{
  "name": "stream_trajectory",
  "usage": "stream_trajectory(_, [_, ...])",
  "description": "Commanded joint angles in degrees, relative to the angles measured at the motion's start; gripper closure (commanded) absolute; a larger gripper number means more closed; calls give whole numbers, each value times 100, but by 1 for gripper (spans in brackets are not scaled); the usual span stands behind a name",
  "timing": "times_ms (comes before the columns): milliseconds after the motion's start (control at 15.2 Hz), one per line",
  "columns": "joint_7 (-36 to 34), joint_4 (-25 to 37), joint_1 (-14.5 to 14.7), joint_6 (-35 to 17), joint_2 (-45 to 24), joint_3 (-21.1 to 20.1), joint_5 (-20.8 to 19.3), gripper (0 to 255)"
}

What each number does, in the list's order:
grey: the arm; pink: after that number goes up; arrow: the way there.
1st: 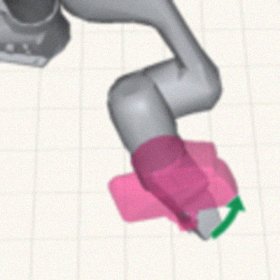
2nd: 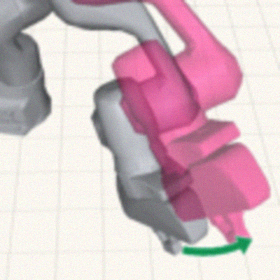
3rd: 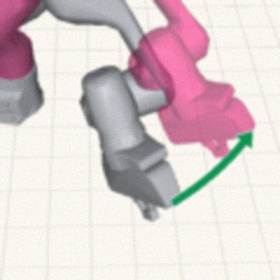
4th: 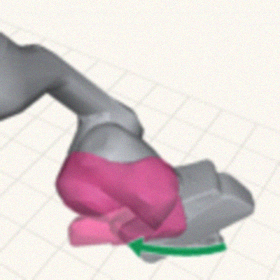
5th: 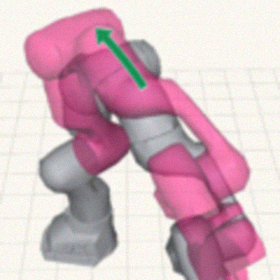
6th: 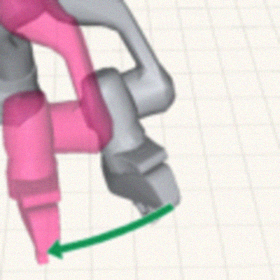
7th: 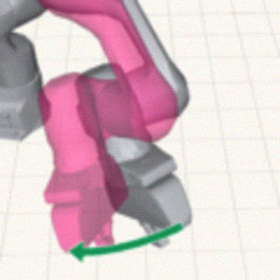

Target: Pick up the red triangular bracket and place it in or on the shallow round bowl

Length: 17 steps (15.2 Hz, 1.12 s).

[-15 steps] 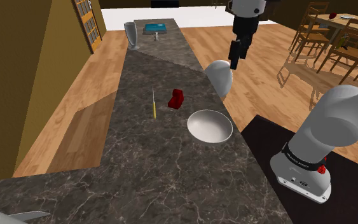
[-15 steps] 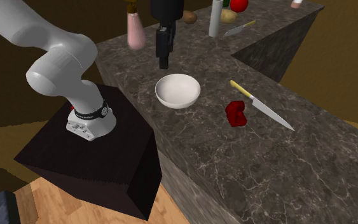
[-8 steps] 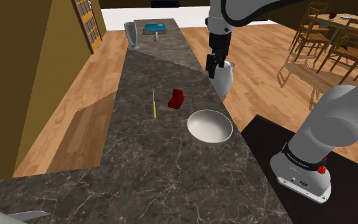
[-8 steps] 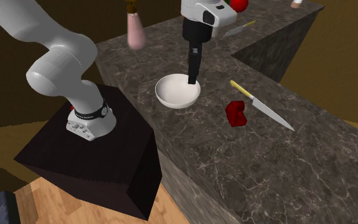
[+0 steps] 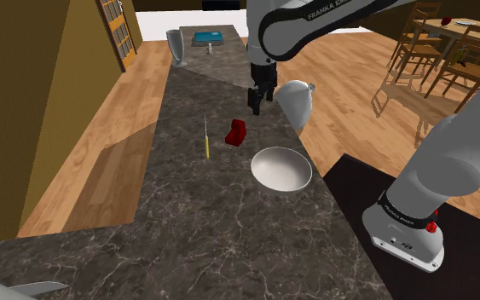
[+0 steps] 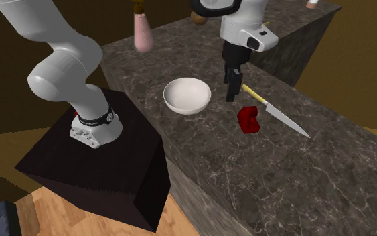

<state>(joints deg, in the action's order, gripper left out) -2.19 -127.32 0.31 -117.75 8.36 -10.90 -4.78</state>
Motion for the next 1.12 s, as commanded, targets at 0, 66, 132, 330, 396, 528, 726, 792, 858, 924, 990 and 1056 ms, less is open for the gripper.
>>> stream_trajectory(0, [-108, 274, 4, -218, -483, -51, -128, 0])
stream_trajectory(66, [-163, 414, 14, -299, -704, -70, -195, 0])
stream_trajectory(132, [-218, 562, 24, -373, -926, -87, -265, 0])
stream_trajectory(330, [-378, 1050, 79, -548, -1593, -116, -483, 0])
stream_trajectory(396, [-427, 1228, 104, -592, -1817, -118, -557, 0])
stream_trajectory(528, [-482, 1370, 134, -693, -2063, -106, -640, 0])
stream_trajectory(726, [-515, 1280, 131, -894, -2178, -84, -692, 0])
stream_trajectory(792, [-527, 1253, 130, -960, -2218, -76, -710, 0])
stream_trajectory(858, [-539, 1227, 129, -1026, -2260, -68, -729, 0])
stream_trajectory(924, [-552, 1202, 129, -1092, -2302, -60, -748, 0])
stream_trajectory(990, [-559, 1188, 128, -1130, -2327, -55, -760, 0])
stream_trajectory(1056, [-559, 1188, 128, -1130, -2326, -55, -759, 0])
